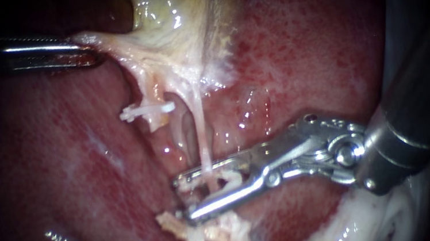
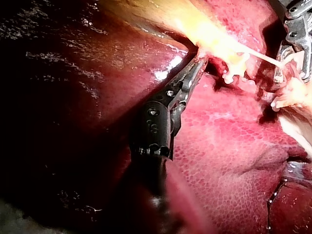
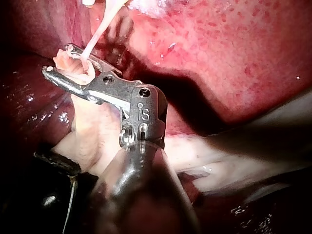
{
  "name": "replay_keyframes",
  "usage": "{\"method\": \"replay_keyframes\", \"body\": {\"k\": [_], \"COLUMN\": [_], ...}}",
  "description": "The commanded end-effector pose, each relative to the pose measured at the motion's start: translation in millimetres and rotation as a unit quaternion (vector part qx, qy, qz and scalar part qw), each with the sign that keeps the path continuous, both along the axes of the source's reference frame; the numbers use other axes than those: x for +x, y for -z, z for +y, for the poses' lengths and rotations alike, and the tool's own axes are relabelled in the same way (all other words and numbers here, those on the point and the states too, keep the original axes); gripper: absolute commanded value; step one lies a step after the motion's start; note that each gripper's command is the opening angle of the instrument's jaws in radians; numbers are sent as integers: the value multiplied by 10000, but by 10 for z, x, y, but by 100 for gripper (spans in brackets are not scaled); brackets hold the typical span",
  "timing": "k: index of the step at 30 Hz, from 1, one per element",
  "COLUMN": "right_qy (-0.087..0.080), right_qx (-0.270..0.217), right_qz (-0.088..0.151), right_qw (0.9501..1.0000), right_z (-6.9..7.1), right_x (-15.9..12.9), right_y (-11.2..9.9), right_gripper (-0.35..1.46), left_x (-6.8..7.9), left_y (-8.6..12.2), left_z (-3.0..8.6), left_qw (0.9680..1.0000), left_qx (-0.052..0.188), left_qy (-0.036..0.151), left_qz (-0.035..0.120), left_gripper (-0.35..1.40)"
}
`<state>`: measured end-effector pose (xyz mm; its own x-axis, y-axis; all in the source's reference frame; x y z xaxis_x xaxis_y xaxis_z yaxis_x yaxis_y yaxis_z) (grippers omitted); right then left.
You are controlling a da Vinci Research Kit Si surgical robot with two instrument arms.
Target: Clipping first clip right tube
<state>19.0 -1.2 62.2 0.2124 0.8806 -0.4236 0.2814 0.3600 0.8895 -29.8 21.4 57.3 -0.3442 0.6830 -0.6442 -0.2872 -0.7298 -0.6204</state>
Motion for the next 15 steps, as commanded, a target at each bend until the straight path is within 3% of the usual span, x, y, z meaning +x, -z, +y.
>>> {"method": "replay_keyframes", "body": {"k": [1,7,15], "right_qy": [9,42,169], "right_qx": [24,51,238], "right_qz": [-8,-1,-130], "right_qw": [10000,10000,9995], "right_z": [0,-1,-1], "right_x": [-1,-2,-3], "right_y": [1,1,1], "right_gripper": [3,-33,-35], "left_x": [0,-1,-1], "left_y": [0,-1,-1], "left_z": [0,0,0], "left_qw": [10000,10000,10000], "left_qx": [1,-1,-1], "left_qy": [2,3,4], "left_qz": [1,2,2], "left_gripper": [-35,-35,-35]}}
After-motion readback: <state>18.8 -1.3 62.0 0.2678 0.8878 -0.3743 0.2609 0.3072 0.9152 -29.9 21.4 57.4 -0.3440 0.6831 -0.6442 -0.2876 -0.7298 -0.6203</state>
